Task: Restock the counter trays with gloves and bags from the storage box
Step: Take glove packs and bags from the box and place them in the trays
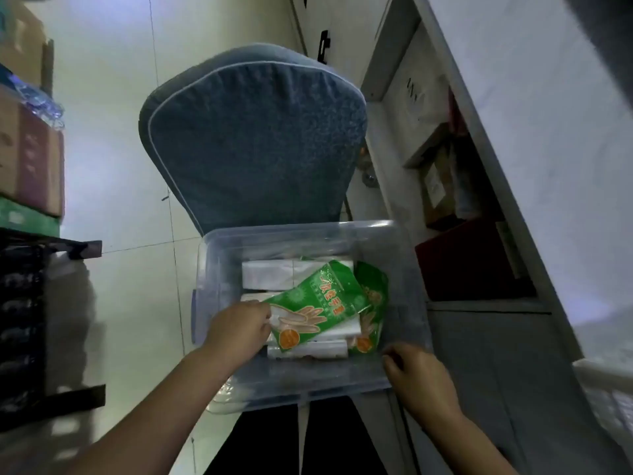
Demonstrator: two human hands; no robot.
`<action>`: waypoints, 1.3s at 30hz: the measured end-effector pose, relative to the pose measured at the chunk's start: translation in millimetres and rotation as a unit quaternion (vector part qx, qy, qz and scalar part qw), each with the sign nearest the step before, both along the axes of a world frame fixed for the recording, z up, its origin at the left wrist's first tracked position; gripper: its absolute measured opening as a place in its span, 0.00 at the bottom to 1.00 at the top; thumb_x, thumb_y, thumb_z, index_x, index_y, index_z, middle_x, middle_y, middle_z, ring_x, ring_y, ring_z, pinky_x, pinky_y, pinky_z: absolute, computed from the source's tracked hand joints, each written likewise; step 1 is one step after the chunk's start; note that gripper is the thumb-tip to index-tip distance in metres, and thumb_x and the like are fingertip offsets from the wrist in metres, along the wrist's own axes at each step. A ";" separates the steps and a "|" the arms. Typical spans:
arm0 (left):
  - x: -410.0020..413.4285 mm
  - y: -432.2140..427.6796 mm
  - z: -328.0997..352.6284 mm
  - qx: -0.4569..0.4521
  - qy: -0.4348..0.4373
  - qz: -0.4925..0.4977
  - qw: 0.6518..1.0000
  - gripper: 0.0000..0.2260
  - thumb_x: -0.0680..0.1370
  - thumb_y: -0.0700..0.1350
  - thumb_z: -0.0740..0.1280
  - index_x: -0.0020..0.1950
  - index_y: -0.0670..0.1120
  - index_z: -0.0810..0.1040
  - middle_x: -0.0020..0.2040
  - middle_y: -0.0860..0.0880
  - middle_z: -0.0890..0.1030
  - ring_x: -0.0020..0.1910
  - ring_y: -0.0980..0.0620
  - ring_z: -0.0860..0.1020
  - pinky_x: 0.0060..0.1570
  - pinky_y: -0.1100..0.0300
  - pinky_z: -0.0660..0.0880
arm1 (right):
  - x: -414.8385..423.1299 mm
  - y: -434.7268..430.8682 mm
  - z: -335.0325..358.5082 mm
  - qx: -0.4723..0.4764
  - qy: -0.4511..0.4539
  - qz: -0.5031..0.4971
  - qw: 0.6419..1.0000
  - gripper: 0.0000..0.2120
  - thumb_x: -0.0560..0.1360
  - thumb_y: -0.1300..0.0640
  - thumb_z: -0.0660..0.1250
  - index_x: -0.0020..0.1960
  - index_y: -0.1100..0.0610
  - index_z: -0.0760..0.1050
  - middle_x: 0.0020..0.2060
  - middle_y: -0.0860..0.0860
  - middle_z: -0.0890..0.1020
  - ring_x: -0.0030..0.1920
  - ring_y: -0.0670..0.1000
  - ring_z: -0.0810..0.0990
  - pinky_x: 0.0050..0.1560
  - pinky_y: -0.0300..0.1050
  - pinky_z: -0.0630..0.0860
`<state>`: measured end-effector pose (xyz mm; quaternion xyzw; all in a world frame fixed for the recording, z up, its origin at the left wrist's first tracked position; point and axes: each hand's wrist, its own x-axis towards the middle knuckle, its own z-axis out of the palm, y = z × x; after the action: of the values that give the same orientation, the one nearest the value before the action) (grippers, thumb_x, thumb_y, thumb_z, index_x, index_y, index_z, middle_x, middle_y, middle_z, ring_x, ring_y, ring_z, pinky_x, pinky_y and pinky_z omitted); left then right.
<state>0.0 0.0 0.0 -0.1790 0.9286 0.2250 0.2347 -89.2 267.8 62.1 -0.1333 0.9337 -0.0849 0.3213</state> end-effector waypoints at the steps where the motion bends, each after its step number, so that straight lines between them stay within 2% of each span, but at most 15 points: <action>1: -6.0 3.0 -11.2 0.001 -0.018 -0.005 1.000 0.10 0.75 0.47 0.61 0.54 0.48 0.77 0.53 0.48 0.80 0.51 0.47 0.77 0.43 0.58 0.73 | -4.7 0.5 -10.0 0.002 -0.003 0.003 1.000 0.07 0.74 0.52 0.61 0.44 0.53 0.77 0.42 0.50 0.83 0.43 0.51 0.80 0.39 0.47 0.76; 4: -28.3 14.5 -44.4 0.011 -0.053 -0.017 0.998 0.13 0.75 0.47 0.62 0.58 0.46 0.76 0.57 0.45 0.78 0.55 0.45 0.75 0.48 0.55 0.72 | -21.2 -0.1 -35.6 0.005 -0.015 0.007 1.000 0.07 0.73 0.53 0.62 0.44 0.53 0.78 0.43 0.50 0.84 0.45 0.52 0.81 0.39 0.46 0.74; 8: -57.1 26.7 -89.8 0.039 -0.039 0.014 0.998 0.22 0.74 0.43 0.64 0.67 0.43 0.68 0.64 0.43 0.73 0.62 0.44 0.71 0.56 0.53 0.70 | -38.9 6.0 -66.2 -0.016 -0.033 0.002 0.999 0.06 0.73 0.55 0.63 0.43 0.51 0.79 0.42 0.49 0.84 0.43 0.50 0.81 0.39 0.45 0.75; 10: -70.5 32.2 -108.2 0.059 -0.053 0.033 0.996 0.29 0.74 0.46 0.65 0.73 0.42 0.60 0.71 0.42 0.67 0.68 0.44 0.67 0.64 0.52 0.66 | -47.0 10.5 -78.0 -0.034 -0.044 -0.015 0.998 0.06 0.73 0.57 0.64 0.41 0.51 0.79 0.40 0.48 0.84 0.41 0.49 0.81 0.39 0.46 0.76; 12: -80.0 36.4 -121.1 0.080 -0.082 0.061 0.992 0.35 0.74 0.53 0.66 0.75 0.42 0.53 0.74 0.42 0.63 0.71 0.44 0.64 0.68 0.51 0.62 | -53.5 12.4 -85.6 -0.044 -0.053 -0.039 0.997 0.06 0.73 0.59 0.64 0.41 0.51 0.80 0.39 0.48 0.84 0.41 0.49 0.80 0.39 0.46 0.76; 16: -86.5 43.1 -139.8 0.070 -0.117 0.104 0.985 0.38 0.71 0.58 0.68 0.73 0.42 0.55 0.68 0.41 0.70 0.65 0.42 0.70 0.61 0.50 0.67 | -61.5 13.8 -97.3 -0.061 -0.076 -0.098 0.990 0.06 0.73 0.61 0.65 0.41 0.53 0.80 0.37 0.48 0.83 0.40 0.49 0.80 0.41 0.44 0.74; 19: -84.1 43.8 -145.0 0.061 -0.110 0.127 0.984 0.30 0.68 0.55 0.70 0.65 0.43 0.67 0.60 0.42 0.75 0.60 0.42 0.71 0.53 0.52 0.69 | -62.5 10.0 -101.8 -0.075 -0.091 -0.103 0.988 0.07 0.73 0.62 0.66 0.40 0.53 0.80 0.36 0.48 0.83 0.39 0.47 0.79 0.40 0.43 0.73; 21: -78.3 44.5 -142.8 0.060 -0.116 0.096 0.987 0.22 0.68 0.55 0.69 0.58 0.45 0.75 0.55 0.42 0.75 0.57 0.41 0.71 0.48 0.54 0.69 | -61.7 7.8 -102.8 -0.094 -0.094 -0.113 0.985 0.07 0.72 0.63 0.66 0.39 0.54 0.80 0.36 0.50 0.84 0.39 0.48 0.80 0.41 0.45 0.74; 24: -61.9 49.4 -135.0 0.116 -0.099 0.104 0.983 0.16 0.70 0.52 0.69 0.54 0.45 0.79 0.51 0.41 0.74 0.54 0.42 0.72 0.47 0.56 0.69 | -59.5 6.4 -101.2 -0.110 -0.103 -0.124 0.981 0.11 0.73 0.63 0.66 0.36 0.49 0.78 0.33 0.46 0.83 0.38 0.47 0.80 0.41 0.45 0.75; 26: -50.9 48.9 -122.0 0.128 -0.058 0.143 0.980 0.12 0.70 0.50 0.70 0.50 0.45 0.79 0.49 0.44 0.75 0.51 0.44 0.75 0.43 0.57 0.70 | -61.3 5.2 -100.0 -0.126 -0.104 -0.129 0.978 0.15 0.73 0.63 0.66 0.33 0.46 0.75 0.31 0.43 0.81 0.35 0.41 0.78 0.38 0.38 0.73; 29: -33.5 35.3 -91.4 0.050 0.010 0.230 0.972 0.08 0.72 0.50 0.69 0.45 0.47 0.76 0.39 0.49 0.77 0.39 0.45 0.78 0.31 0.59 0.66 | -68.4 -1.3 -98.0 -0.152 -0.096 -0.144 0.973 0.17 0.73 0.63 0.65 0.33 0.42 0.75 0.31 0.40 0.81 0.35 0.35 0.78 0.32 0.28 0.70; 31: -21.2 19.2 -67.4 -0.018 0.042 0.294 0.955 0.09 0.72 0.52 0.69 0.41 0.47 0.74 0.33 0.47 0.78 0.33 0.44 0.77 0.28 0.60 0.62 | -74.7 -8.7 -99.7 -0.160 -0.088 -0.146 0.972 0.17 0.73 0.63 0.64 0.33 0.43 0.76 0.32 0.41 0.81 0.33 0.38 0.78 0.30 0.28 0.70; 34: -7.4 -7.5 -35.1 -0.070 0.088 0.348 0.931 0.12 0.71 0.53 0.70 0.37 0.48 0.72 0.32 0.43 0.80 0.32 0.40 0.78 0.28 0.60 0.62 | -84.5 -28.6 -108.5 -0.155 -0.075 -0.122 0.978 0.13 0.73 0.63 0.64 0.35 0.48 0.77 0.34 0.45 0.82 0.34 0.45 0.78 0.31 0.33 0.71; 35: -4.8 -13.9 -27.8 -0.079 0.092 0.354 0.927 0.12 0.71 0.53 0.70 0.38 0.46 0.73 0.33 0.41 0.80 0.33 0.39 0.78 0.29 0.59 0.63 | -87.7 -36.4 -114.2 -0.150 -0.066 -0.105 0.981 0.10 0.73 0.63 0.64 0.38 0.51 0.79 0.35 0.49 0.83 0.36 0.49 0.79 0.34 0.38 0.72; 39: 1.9 -19.9 -20.1 -0.072 0.087 0.363 0.925 0.11 0.72 0.54 0.69 0.44 0.46 0.77 0.37 0.41 0.82 0.36 0.39 0.79 0.31 0.58 0.65 | -91.4 -64.2 -145.4 -0.100 -0.048 -0.026 0.993 0.07 0.73 0.64 0.64 0.45 0.61 0.81 0.43 0.59 0.84 0.43 0.58 0.80 0.40 0.43 0.71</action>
<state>1.9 -19.9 -20.1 -0.5002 0.8305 0.2416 0.0420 -180.6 203.7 -83.4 -0.1363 0.9070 -0.1929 0.3486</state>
